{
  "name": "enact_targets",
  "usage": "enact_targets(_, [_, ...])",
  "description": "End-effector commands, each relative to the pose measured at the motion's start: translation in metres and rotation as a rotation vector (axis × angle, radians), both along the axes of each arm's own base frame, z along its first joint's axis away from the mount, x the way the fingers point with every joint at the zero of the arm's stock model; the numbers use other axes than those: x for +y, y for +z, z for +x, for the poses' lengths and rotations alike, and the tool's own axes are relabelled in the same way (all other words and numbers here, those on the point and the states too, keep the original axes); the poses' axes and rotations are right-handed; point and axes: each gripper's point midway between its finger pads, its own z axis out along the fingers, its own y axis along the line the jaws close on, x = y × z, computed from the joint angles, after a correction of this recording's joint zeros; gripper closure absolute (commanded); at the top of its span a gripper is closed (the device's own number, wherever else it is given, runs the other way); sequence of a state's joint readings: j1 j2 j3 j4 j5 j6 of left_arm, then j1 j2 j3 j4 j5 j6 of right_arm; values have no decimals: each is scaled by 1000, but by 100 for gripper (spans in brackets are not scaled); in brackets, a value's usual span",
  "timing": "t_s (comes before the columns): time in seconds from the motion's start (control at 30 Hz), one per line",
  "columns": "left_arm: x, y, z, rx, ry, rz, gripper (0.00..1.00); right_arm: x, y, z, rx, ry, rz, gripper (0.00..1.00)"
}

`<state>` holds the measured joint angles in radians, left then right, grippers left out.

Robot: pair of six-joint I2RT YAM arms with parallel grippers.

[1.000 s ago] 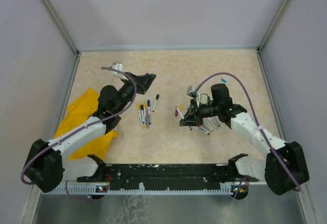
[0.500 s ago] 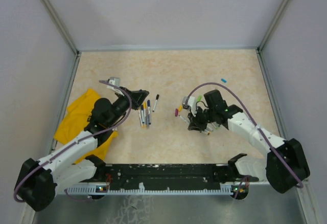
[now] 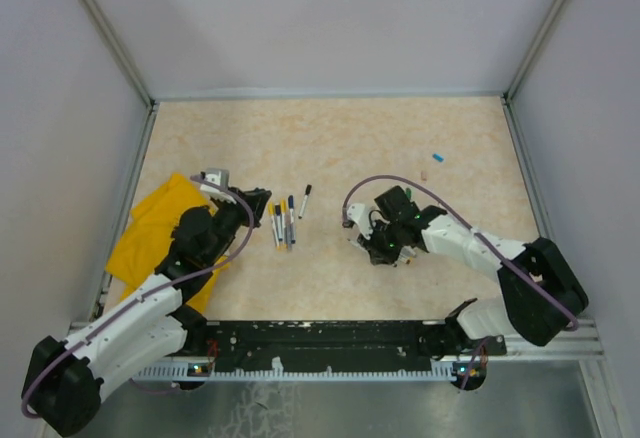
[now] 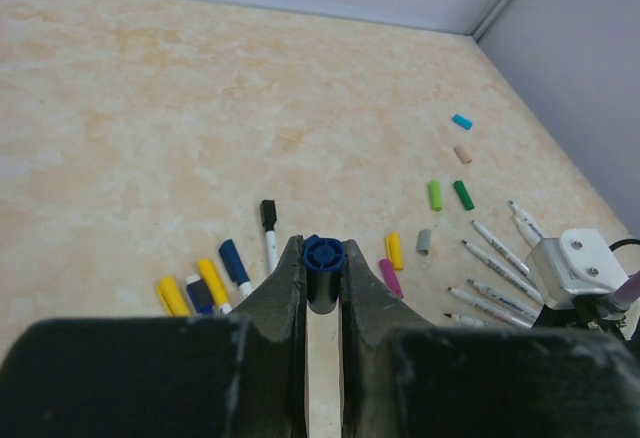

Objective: Open the pen caps
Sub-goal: Place the pen at the center of the board.

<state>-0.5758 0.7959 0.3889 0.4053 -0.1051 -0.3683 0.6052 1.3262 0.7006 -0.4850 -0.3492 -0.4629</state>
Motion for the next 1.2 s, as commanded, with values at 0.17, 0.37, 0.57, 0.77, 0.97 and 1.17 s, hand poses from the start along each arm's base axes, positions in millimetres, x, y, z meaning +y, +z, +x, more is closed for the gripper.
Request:
enact_targets(0.17, [14, -19, 1, 12, 67, 18, 100, 0, -13, 9, -47, -18, -111, 99])
enact_targets(0.37, [16, -20, 2, 18, 79, 11, 100, -4, -19, 10, -53, -20, -161, 90])
enact_targets(0.57, [16, -22, 3, 28, 85, 13, 100, -7, -22, 12, -60, -26, -191, 83])
enact_targets(0.77, [16, -24, 2, 36, 82, 9, 100, -8, -22, 13, -65, -30, -198, 76])
enact_targets(0.97, [10, -28, -2, 54, 47, -13, 100, -6, -19, 14, -67, -28, -190, 73])
enact_targets(1.17, [-11, -37, -13, 88, -74, -54, 100, -2, -12, 14, -74, -14, -167, 62])
